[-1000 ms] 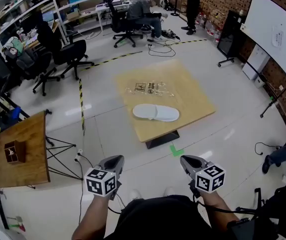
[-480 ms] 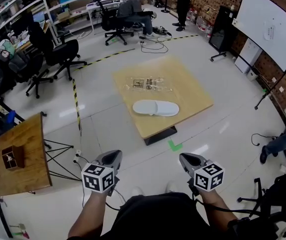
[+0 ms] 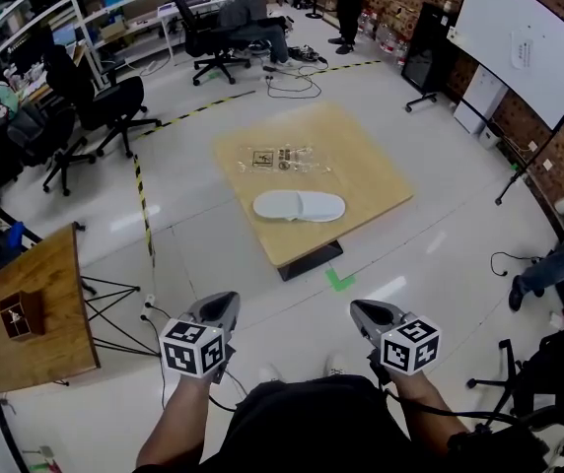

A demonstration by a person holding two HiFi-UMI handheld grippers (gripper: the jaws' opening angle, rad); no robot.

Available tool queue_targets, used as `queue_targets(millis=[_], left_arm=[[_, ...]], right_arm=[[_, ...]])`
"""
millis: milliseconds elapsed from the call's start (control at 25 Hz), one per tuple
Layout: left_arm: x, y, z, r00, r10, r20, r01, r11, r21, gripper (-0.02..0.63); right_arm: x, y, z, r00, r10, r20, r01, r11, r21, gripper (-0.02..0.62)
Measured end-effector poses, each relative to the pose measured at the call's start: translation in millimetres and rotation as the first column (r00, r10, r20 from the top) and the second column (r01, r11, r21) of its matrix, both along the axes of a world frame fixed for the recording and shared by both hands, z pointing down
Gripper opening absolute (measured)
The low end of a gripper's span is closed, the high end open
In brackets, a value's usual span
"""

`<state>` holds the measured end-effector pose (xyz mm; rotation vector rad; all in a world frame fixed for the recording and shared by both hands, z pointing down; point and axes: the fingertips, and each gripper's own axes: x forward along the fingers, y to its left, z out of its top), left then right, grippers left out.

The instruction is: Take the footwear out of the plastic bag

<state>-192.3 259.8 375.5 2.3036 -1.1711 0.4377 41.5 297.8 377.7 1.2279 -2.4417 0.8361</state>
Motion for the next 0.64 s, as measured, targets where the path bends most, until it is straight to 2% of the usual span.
queue_targets(millis=[200,640], left_arm=[[3.0,1.1,0.9,1.000,-0.008,-0.020,0.008,1.000,-0.008,0.006],[-3.7,7.0,5.4,0.999,-0.042,-0.022,0.042,0.999,-0.013,0.006]], right_arm=[[-0.4,-1.8,-3.0,0.996,0.016,0.082,-0.014,1.000,-0.022,0.000],[0.6,-3.5,2.3,0.999,-0.002,0.049,0.004,1.000,-0.027,0.000]])
